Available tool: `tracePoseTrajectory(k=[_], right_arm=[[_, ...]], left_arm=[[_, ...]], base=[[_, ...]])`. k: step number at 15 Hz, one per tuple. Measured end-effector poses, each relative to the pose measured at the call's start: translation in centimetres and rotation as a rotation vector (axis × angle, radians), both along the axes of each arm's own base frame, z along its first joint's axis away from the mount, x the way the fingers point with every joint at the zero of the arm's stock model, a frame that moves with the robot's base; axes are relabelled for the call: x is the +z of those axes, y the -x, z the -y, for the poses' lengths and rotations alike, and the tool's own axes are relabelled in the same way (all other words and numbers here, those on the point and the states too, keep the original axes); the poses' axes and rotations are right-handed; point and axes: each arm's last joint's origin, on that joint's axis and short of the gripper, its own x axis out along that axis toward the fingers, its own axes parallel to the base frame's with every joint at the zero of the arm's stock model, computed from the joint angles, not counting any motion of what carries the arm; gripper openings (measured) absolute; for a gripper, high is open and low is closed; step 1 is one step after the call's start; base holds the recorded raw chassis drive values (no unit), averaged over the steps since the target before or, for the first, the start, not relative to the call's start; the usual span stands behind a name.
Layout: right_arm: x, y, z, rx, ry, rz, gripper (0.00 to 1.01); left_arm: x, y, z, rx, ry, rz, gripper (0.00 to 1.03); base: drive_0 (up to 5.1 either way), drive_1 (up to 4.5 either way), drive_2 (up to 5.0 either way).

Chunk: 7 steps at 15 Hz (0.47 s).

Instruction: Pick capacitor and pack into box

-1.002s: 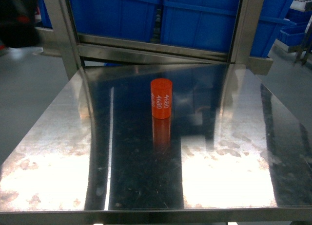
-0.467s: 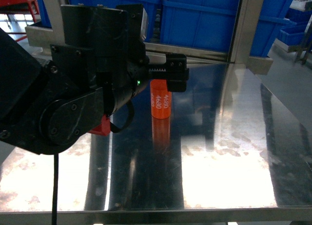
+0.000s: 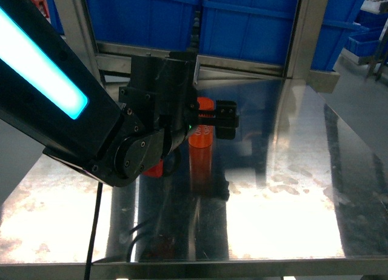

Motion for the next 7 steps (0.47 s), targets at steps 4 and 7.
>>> tracePoseTrajectory(k=[4,7], right_arm=[[0.0,0.0,0.0,0.0,0.0,0.0,0.98],[0.0,0.0,0.0,0.0,0.0,0.0,0.98]], left_arm=[[-2.5,-1.8,0.4,0.001,-0.029,-0.066,0.86],[-2.3,-1.8,0.5,0.001,-0.006,-0.055,0.52]], base=[[0.0,0.0,0.0],[0.0,0.0,0.0]])
